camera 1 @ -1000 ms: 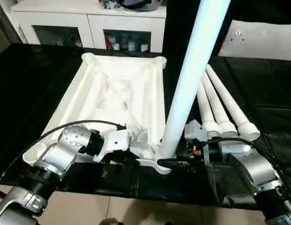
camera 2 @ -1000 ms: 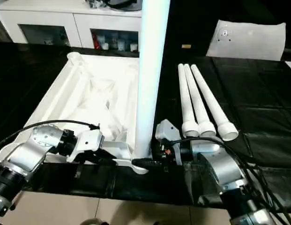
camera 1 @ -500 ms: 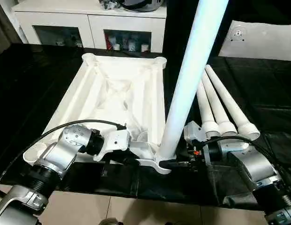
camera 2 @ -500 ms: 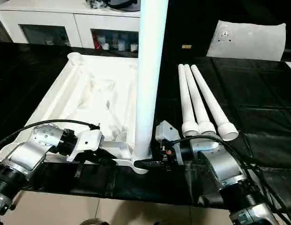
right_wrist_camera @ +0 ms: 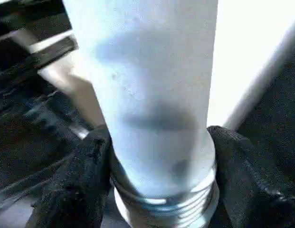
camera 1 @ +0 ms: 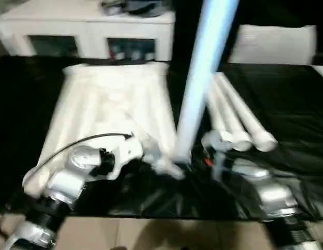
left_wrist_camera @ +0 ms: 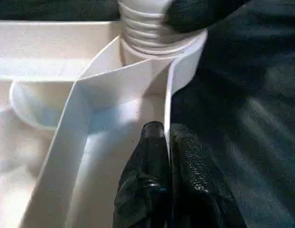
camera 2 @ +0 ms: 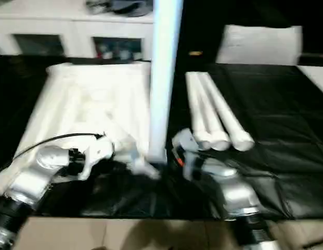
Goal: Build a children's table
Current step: Rotate leg to tighten
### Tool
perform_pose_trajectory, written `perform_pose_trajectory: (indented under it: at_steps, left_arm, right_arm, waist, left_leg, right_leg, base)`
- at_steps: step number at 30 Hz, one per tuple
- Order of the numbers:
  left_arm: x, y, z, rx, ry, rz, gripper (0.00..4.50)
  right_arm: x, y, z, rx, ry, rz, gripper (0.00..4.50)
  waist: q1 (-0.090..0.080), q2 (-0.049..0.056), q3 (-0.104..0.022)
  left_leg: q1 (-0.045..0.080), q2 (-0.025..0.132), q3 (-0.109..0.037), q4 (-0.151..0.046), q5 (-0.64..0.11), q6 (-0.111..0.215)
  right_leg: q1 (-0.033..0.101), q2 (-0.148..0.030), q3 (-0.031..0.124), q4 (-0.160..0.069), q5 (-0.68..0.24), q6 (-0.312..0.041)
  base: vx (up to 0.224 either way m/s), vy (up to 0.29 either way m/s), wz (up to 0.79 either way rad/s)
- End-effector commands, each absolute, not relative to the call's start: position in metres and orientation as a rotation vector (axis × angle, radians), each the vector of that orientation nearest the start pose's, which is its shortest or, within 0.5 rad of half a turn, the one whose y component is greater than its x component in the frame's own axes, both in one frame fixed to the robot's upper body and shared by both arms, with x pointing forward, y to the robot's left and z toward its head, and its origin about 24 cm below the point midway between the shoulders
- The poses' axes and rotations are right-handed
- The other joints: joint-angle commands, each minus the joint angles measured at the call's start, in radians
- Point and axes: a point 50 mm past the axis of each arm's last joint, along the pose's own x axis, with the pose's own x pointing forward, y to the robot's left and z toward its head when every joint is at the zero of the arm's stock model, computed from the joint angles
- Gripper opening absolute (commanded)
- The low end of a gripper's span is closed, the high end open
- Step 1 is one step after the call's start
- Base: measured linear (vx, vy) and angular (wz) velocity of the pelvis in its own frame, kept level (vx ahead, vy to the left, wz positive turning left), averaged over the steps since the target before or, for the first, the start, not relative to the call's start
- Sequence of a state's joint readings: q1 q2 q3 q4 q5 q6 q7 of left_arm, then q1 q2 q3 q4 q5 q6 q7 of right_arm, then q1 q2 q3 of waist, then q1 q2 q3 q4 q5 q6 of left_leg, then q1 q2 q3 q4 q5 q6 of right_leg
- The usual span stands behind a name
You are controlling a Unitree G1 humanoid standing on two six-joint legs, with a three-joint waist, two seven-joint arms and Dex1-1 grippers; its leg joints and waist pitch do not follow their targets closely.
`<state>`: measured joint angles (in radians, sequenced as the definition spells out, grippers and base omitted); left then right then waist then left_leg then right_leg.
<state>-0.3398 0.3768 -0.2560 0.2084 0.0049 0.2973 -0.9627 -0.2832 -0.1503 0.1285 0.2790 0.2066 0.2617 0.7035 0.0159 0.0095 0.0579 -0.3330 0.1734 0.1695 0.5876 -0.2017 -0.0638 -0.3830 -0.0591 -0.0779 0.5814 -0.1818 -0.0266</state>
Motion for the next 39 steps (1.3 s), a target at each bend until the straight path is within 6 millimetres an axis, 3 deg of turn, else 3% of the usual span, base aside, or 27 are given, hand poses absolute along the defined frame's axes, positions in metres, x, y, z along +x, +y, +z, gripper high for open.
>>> perform_pose_trajectory:
  at_steps: [1,2,3,4,5,6,8,9,10,13,14,16,17,20,26,27,28,30,32,39]
  left_arm:
    - [0.292,0.116,0.054,0.299,0.343,-0.945,0.0]
    - [0.292,0.116,0.054,0.298,0.343,-0.942,0.0]
    - [0.293,0.105,0.056,0.276,0.332,-0.904,0.0]
    - [0.294,0.085,0.06,0.242,0.304,-0.871,0.0]
    - [0.294,0.077,0.062,0.231,0.292,-0.867,0.0]
    - [0.294,0.072,0.064,0.222,0.283,-0.868,0.0]
    - [0.293,0.07,0.064,0.223,0.281,-0.877,0.0]
    - [0.293,0.069,0.065,0.224,0.28,-0.883,0.0]
    - [0.292,0.07,0.064,0.232,0.284,-0.885,0.0]
    - [0.289,0.081,0.06,0.302,0.322,-0.895,0.0]
    - [0.289,0.082,0.059,0.305,0.324,-0.895,0.0]
    - [0.289,0.091,0.057,0.344,0.347,-0.888,0.0]
    - [0.289,0.094,0.057,0.357,0.355,-0.884,0.0]
    - [0.291,0.109,0.052,0.405,0.385,-0.88,0.0]
    - [0.291,0.128,0.051,0.454,0.398,-0.962,0.0]
    - [0.29,0.13,0.051,0.462,0.394,-1.015,0.0]
    - [0.289,0.133,0.051,0.468,0.401,-1.052,0.0]
    - [0.286,0.136,0.051,0.502,0.402,-1.136,0.0]
    - [0.285,0.139,0.05,0.522,0.415,-1.176,0.0]
    - [0.276,0.151,0.051,0.579,0.463,-1.415,0.0]
  right_arm:
    - [0.276,-0.067,0.012,0.168,0.374,0.875,2.74]
    - [0.276,-0.067,0.012,0.169,0.374,0.873,2.74]
    - [0.283,-0.061,0.011,0.187,0.38,0.805,2.74]
    - [0.293,-0.055,0.009,0.2,0.412,0.697,2.74]
    - [0.295,-0.052,0.008,0.197,0.423,0.668,2.74]
    - [0.297,-0.051,0.008,0.192,0.429,0.652,2.74]
    - [0.296,-0.05,0.008,0.199,0.428,0.657,2.74]
    - [0.296,-0.05,0.008,0.205,0.428,0.66,3.3]
    - [0.295,-0.049,0.008,0.208,0.426,0.661,3.3]
    - [0.292,-0.054,0.009,0.224,0.407,0.658,3.5]
    - [0.292,-0.054,0.009,0.223,0.405,0.657,3.8]
    - [0.293,-0.061,0.011,0.214,0.378,0.651,3.93]
    - [0.293,-0.063,0.012,0.21,0.367,0.65,3.93]
    - [0.293,-0.078,0.02,0.172,0.309,0.681,4.32]
    - [0.285,-0.105,0.038,0.101,0.228,0.799,4.42]
    - [0.283,-0.113,0.042,0.076,0.215,0.839,4.42]
    - [0.281,-0.12,0.045,0.051,0.208,0.873,4.42]
    - [0.277,-0.13,0.051,0.007,0.203,0.937,4.42]
    - [0.275,-0.135,0.054,-0.012,0.206,0.971,4.42]
    - [0.271,-0.149,0.062,-0.15,0.265,1.175,4.42]
  waist:
    - [-0.008,0.002,-0.025]
    - [-0.016,0.001,-0.029]
    - [-0.021,-0.002,-0.027]
    - [-0.027,0.003,-0.024]
    - [-0.038,0.003,-0.023]
    - [-0.041,0.0,-0.026]
    - [-0.039,0.0,-0.029]
    - [-0.036,-0.003,-0.03]
    - [-0.035,-0.004,-0.03]
    - [-0.031,-0.003,-0.031]
    - [-0.031,-0.002,-0.032]
    - [-0.028,-0.002,-0.036]
    - [-0.027,-0.002,-0.037]
    - [-0.024,-0.001,-0.039]
    - [-0.007,-0.002,-0.047]
    - [-0.003,-0.009,-0.051]
    - [-0.001,-0.009,-0.053]
    - [0.005,-0.006,-0.052]
    - [0.011,-0.007,-0.053]
    - [0.028,-0.006,-0.052]
  left_leg:
    - [-0.003,0.049,-0.041,-0.083,-0.41,-0.006]
    - [0.005,0.045,-0.044,-0.079,-0.43,-0.002]
    - [0.002,0.046,-0.045,-0.081,-0.435,0.005]
    - [0.0,0.048,-0.046,-0.083,-0.451,0.008]
    - [0.009,0.047,-0.045,-0.08,-0.471,0.004]
    - [0.008,0.047,-0.047,-0.08,-0.469,0.008]
    - [0.0,0.048,-0.043,-0.083,-0.451,0.022]
    - [-0.001,0.048,-0.04,-0.084,-0.436,0.029]
    - [-0.003,0.049,-0.04,-0.086,-0.428,0.032]
    - [-0.012,0.052,-0.038,-0.09,-0.391,0.04]
    - [-0.015,0.054,-0.039,-0.092,-0.385,0.038]
    - [-0.014,0.055,-0.036,-0.089,-0.366,0.037]
    - [-0.02,0.057,-0.034,-0.09,-0.333,0.042]
    - [-0.016,0.058,-0.029,-0.088,-0.306,0.049]
    - [-0.026,0.057,-0.022,-0.084,-0.204,0.08]
    - [-0.029,0.054,-0.02,-0.079,-0.177,0.087]
    - [-0.031,0.054,-0.02,-0.076,-0.16,0.092]
    - [-0.028,0.056,-0.016,-0.072,-0.128,0.112]
    - [-0.027,0.055,-0.015,-0.072,-0.123,0.12]
    - [-0.015,0.06,-0.014,-0.074,-0.152,0.095]
  right_leg:
    - [0.018,-0.091,0.028,-0.118,-0.698,-0.048]
    - [0.02,-0.092,0.022,-0.124,-0.691,-0.04]
    - [0.021,-0.092,0.02,-0.125,-0.679,-0.042]
    - [0.021,-0.092,0.014,-0.127,-0.665,-0.045]
    - [0.015,-0.091,0.009,-0.131,-0.664,-0.048]
    - [0.021,-0.095,0.006,-0.132,-0.651,-0.045]
    - [0.022,-0.095,0.012,-0.13,-0.604,-0.051]
    - [0.019,-0.096,0.017,-0.126,-0.578,-0.06]
    - [0.02,-0.097,0.02,-0.124,-0.567,-0.065]
    - [0.023,-0.1,0.028,-0.115,-0.522,-0.085]
    - [0.025,-0.1,0.03,-0.11,-0.51,-0.091]
    - [0.024,-0.102,0.034,-0.108,-0.486,-0.103]
    - [0.028,-0.101,0.037,-0.101,-0.438,-0.119]
    - [0.027,-0.098,0.038,-0.098,-0.397,-0.142]
    - [0.038,-0.097,0.04,-0.085,-0.299,-0.16]
    - [0.04,-0.095,0.041,-0.083,-0.276,-0.161]
    - [0.043,-0.095,0.041,-0.076,-0.255,-0.164]
    - [0.036,-0.093,0.042,-0.07,-0.207,-0.182]
    - [0.04,-0.093,0.041,-0.068,-0.204,-0.186]
    - [0.035,-0.092,0.041,-0.07,-0.258,-0.189]
  base:
    - [0.0,0.0,0.0]
    - [0.0,0.0,0.0]
    - [0.0,0.0,0.0]
    - [-0.018,0.052,-0.08]
    - [0.0,0.0,0.0]
    - [0.0,0.0,0.0]
    - [0.0,0.0,0.0]
    - [0.0,0.0,0.0]
    - [0.0,0.0,0.0]
    - [0.0,0.0,0.0]
    - [0.0,0.0,0.0]
    - [0.0,0.0,0.0]
    - [0.0,0.0,0.0]
    - [0.0,0.0,0.0]
    - [0.0,0.0,0.0]
    - [0.0,0.0,0.0]
    - [0.0,0.0,0.0]
    - [0.0,0.0,0.0]
    - [0.0,0.0,0.0]
    - [0.0,0.0,0.0]
